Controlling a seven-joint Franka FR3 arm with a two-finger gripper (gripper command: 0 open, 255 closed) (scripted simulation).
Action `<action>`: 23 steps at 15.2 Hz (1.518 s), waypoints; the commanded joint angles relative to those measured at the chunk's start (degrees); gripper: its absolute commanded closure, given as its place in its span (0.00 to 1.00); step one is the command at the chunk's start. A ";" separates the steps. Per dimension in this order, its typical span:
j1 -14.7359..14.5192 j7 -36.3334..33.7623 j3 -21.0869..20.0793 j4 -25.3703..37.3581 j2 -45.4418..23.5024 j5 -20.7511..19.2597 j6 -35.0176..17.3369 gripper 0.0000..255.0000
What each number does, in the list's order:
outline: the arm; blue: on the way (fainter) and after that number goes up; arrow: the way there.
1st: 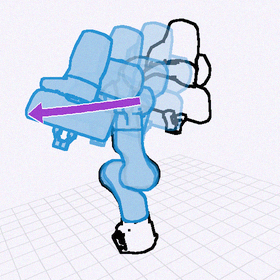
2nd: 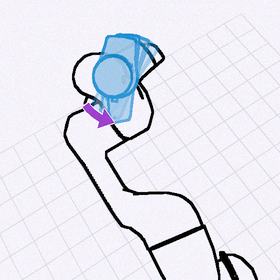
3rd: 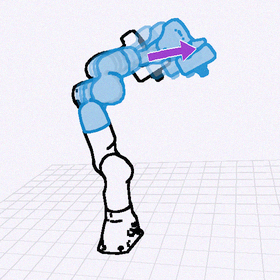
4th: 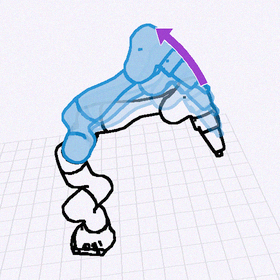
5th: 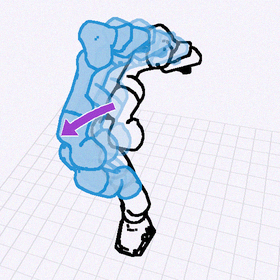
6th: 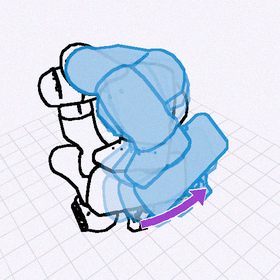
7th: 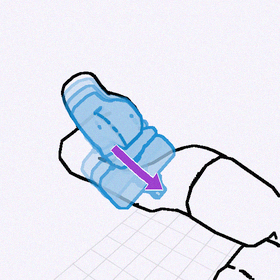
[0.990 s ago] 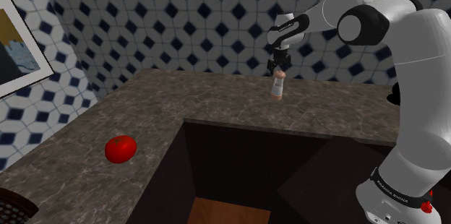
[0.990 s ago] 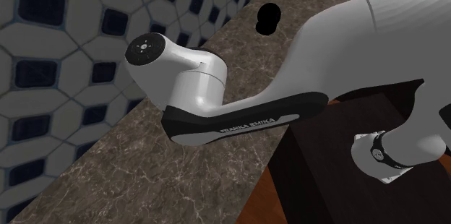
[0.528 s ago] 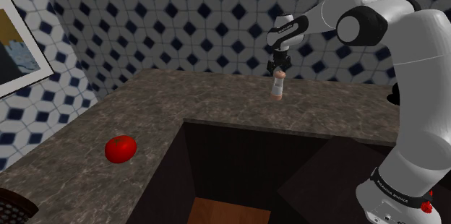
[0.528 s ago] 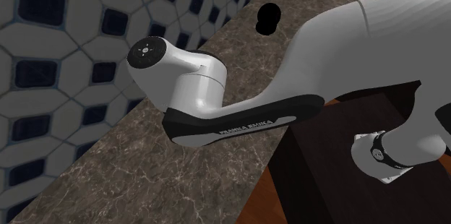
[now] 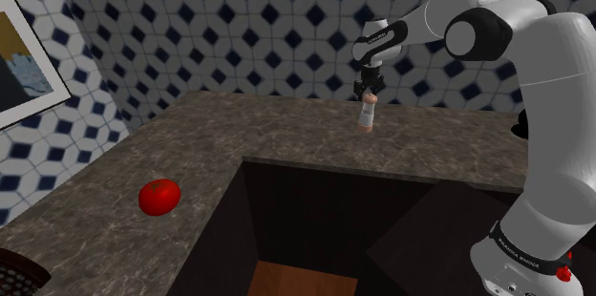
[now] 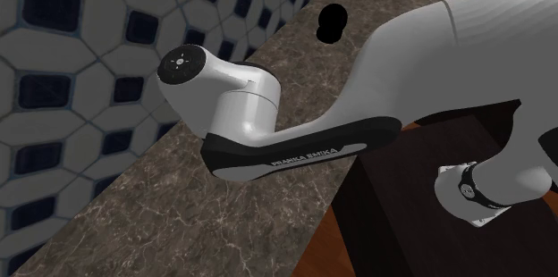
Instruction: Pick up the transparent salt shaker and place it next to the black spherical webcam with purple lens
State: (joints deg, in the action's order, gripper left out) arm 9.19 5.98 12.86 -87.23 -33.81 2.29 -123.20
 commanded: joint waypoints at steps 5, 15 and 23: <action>-0.06 -0.01 0.07 0.54 0.62 -0.11 1.23 1.00; -0.16 0.09 0.41 4.20 3.29 -0.59 7.52 1.00; -0.09 0.25 0.60 8.39 4.60 -0.82 12.97 1.00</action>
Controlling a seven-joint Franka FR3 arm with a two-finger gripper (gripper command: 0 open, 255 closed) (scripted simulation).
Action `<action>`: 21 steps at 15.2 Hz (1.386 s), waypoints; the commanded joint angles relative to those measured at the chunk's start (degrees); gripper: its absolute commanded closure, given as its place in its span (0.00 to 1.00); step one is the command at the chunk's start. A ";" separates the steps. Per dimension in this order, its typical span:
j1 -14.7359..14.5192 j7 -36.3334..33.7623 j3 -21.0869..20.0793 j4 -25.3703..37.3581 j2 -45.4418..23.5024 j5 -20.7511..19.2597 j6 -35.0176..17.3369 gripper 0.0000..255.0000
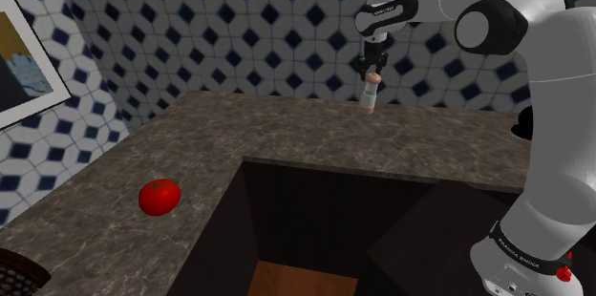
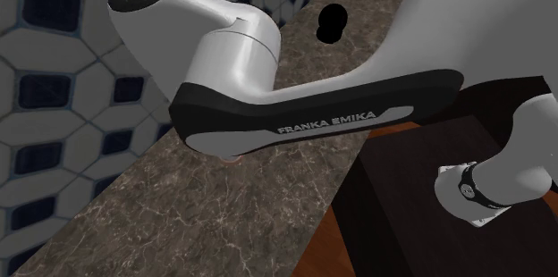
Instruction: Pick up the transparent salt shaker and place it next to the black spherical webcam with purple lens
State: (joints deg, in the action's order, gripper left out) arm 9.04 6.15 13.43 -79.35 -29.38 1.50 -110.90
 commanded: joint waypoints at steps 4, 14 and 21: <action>0.16 0.19 0.10 3.11 0.48 -0.07 3.58 1.00; 0.66 0.57 0.21 11.36 0.16 0.03 11.46 1.00; 1.36 0.91 0.21 19.37 -1.44 0.37 17.85 1.00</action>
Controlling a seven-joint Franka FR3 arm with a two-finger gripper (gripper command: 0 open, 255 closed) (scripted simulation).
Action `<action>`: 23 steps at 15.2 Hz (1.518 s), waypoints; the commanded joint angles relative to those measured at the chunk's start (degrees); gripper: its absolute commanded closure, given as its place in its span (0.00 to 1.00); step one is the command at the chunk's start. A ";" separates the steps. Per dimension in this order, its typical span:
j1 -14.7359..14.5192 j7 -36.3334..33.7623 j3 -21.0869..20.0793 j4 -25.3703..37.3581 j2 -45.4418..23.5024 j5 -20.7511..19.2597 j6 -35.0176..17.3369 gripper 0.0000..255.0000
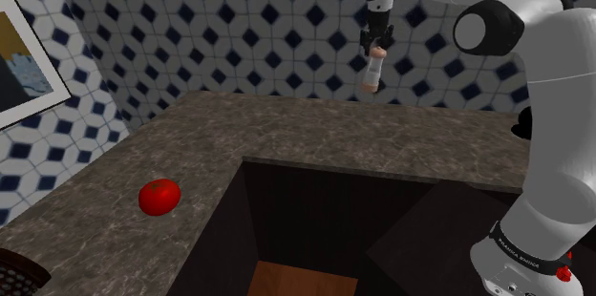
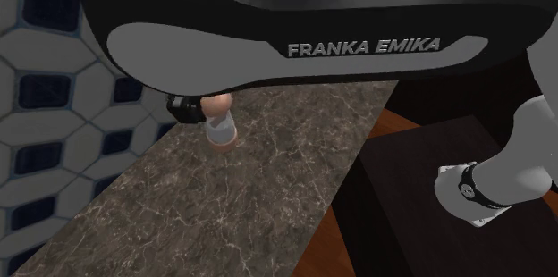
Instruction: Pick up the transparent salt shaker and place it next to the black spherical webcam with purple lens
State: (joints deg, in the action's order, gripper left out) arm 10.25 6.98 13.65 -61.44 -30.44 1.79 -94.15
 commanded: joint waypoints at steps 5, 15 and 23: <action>1.01 0.36 -0.08 9.30 -2.73 0.54 6.55 1.00; 3.53 5.90 1.76 -4.65 7.80 -0.66 2.68 1.00; 7.75 13.85 4.78 -18.45 17.24 -1.87 -2.37 1.00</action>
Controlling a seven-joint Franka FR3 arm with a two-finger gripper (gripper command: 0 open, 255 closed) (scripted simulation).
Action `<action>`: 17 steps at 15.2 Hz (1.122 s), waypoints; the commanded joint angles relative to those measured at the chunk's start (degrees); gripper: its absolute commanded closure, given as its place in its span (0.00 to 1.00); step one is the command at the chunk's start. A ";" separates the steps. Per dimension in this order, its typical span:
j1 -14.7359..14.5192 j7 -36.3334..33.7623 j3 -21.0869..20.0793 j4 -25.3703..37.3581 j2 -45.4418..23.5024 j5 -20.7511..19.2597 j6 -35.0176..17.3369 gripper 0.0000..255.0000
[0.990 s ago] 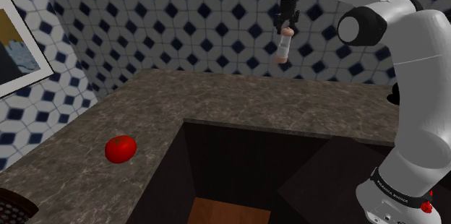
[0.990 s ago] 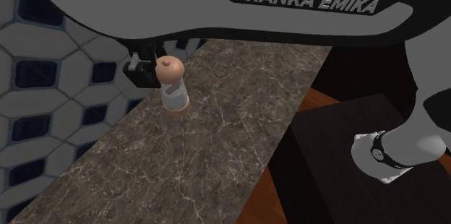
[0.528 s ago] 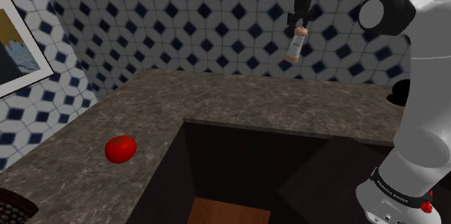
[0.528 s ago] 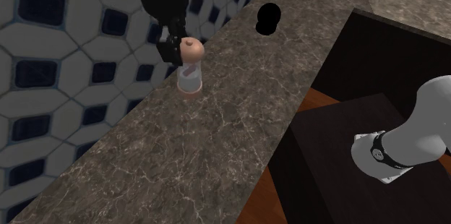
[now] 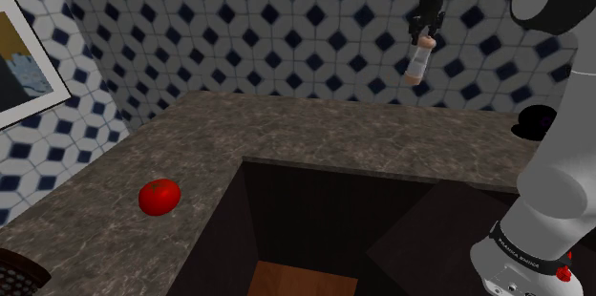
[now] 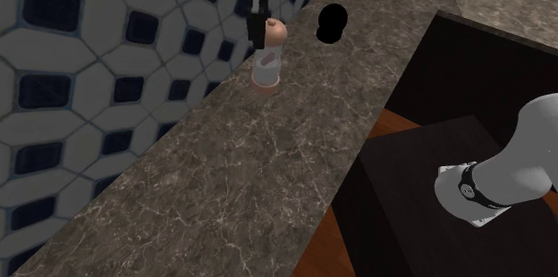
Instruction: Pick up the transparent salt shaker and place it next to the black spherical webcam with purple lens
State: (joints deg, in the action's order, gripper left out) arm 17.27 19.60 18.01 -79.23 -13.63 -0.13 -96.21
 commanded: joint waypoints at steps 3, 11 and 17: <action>2.56 4.51 1.74 -3.84 2.73 -0.19 -1.46 1.00; 7.99 14.06 5.71 -8.49 6.13 -0.07 -3.31 1.00; 12.62 22.01 8.94 -8.67 6.06 1.06 -3.77 1.00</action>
State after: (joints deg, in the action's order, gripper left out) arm 29.17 40.28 26.45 -87.57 -7.42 0.68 -99.47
